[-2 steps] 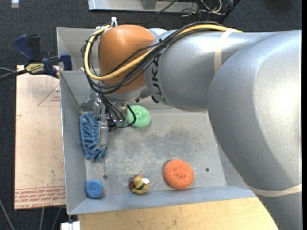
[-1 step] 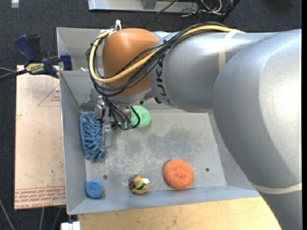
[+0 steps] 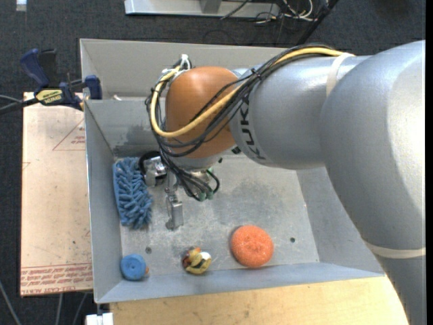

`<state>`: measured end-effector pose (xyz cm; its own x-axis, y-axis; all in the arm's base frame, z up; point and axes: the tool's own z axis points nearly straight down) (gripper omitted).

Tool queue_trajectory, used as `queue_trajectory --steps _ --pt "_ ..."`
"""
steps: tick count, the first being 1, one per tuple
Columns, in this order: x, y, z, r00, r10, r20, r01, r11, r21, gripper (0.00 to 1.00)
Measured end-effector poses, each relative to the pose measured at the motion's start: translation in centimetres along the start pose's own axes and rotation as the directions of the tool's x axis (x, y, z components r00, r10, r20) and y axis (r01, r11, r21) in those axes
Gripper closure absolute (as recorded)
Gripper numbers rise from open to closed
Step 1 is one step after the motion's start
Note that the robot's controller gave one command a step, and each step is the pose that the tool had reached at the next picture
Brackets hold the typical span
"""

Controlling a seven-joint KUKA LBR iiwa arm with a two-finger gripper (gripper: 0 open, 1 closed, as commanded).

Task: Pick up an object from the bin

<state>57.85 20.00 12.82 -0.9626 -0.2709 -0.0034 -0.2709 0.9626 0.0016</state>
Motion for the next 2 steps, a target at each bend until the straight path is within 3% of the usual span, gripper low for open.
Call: queue_trajectory --steps 1,2 --pt "2.65 0.40 2.28 1.000 -0.030 0.001 0.030 1.000 -0.001 0.00" --pt "3.30 1.14 2.96 1.000 -0.030 -0.001 0.030 1.000 -0.003 0.00"
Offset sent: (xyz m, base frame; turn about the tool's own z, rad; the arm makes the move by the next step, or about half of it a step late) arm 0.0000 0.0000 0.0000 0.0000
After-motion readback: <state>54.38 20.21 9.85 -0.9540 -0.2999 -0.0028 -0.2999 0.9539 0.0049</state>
